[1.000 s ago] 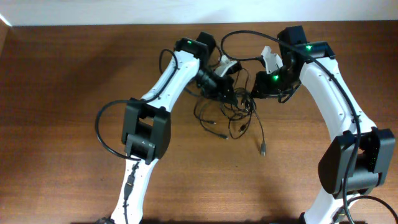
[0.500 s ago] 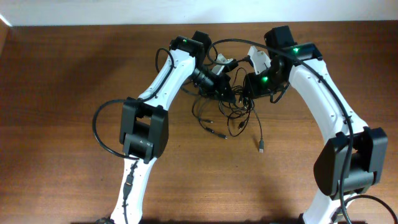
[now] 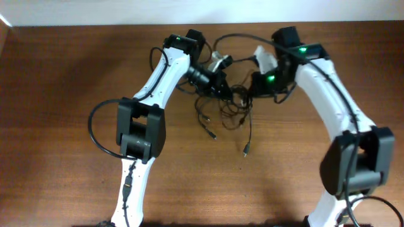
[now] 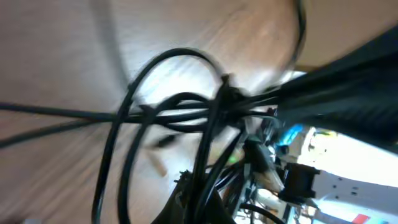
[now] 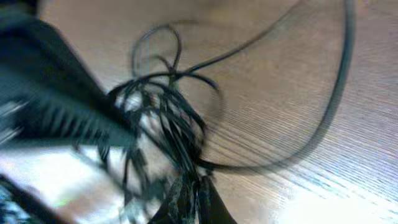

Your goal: Untangle cables

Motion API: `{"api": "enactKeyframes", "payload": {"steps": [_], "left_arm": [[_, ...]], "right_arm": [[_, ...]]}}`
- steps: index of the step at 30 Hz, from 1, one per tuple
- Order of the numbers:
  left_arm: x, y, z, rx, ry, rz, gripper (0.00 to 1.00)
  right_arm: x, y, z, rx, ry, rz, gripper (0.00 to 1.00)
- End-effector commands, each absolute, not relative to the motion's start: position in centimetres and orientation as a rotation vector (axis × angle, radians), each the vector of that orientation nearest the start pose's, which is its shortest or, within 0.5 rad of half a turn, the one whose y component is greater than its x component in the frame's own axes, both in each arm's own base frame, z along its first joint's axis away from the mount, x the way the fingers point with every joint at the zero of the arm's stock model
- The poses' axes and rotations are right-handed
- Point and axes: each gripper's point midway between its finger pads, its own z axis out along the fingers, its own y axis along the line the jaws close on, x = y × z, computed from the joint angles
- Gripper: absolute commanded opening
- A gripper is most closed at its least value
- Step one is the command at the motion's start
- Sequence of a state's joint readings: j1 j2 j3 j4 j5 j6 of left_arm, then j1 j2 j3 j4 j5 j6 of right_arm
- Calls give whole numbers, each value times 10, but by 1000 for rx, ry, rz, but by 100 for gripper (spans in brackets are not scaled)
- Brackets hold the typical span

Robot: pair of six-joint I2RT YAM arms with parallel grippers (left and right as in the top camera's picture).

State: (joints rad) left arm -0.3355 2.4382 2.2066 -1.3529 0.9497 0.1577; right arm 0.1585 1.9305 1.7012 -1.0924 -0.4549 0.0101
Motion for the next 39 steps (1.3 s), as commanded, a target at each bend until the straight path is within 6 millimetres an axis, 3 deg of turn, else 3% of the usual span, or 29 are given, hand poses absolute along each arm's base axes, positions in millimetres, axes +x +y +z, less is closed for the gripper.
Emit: {"api": "enactKeyframes", "payload": {"steps": [1,3,4,6,7,9,10,12,15,19,21,24,26,30,32,35,38,39], "left_arm": [[423,-222,99,603,2913,-1129,0],[424,-206,92,581,2965,-1039,0],[424,-204,91,578,2975,-1025,0],[423,-204,92,577,2974,-1032,0],[419,-212,104,623,2920,-1112,0],[409,-241,167,820,2569,-1447,0],[404,-249,197,856,2426,-1547,0],[394,-256,245,886,2241,-1658,0],[388,-263,280,867,2069,-1825,0],[382,-276,282,916,2036,-1838,0],[379,-279,286,922,2011,-1869,0],[379,-280,286,925,2010,-1866,0],[380,-280,285,933,2010,-1853,0],[378,-286,281,970,2011,-1825,0],[378,-288,277,982,2035,-1796,0],[377,-288,273,986,2061,-1780,0],[368,-300,273,1023,2055,-1796,0],[366,-302,275,1027,2044,-1813,0]], "right_arm": [[400,89,233,-128,2609,738,4],[391,68,266,-73,2516,776,4],[387,61,272,-47,2504,778,4],[379,56,267,-10,2544,787,4],[375,66,263,-34,2572,804,9],[372,89,263,-115,2575,824,40],[372,101,264,-160,2571,829,48],[371,116,265,-216,2558,839,53],[372,117,266,-219,2554,841,56],[379,117,266,-226,2534,836,57],[383,122,256,-229,2552,892,57],[387,142,269,-364,2432,1053,57],[377,161,286,-510,2317,1191,57],[365,201,292,-658,2262,1234,57],[360,212,304,-706,2188,1314,57],[366,212,306,-682,2185,1300,57],[388,203,284,-518,2325,1135,55],[395,204,272,-452,2379,1092,49]]}}
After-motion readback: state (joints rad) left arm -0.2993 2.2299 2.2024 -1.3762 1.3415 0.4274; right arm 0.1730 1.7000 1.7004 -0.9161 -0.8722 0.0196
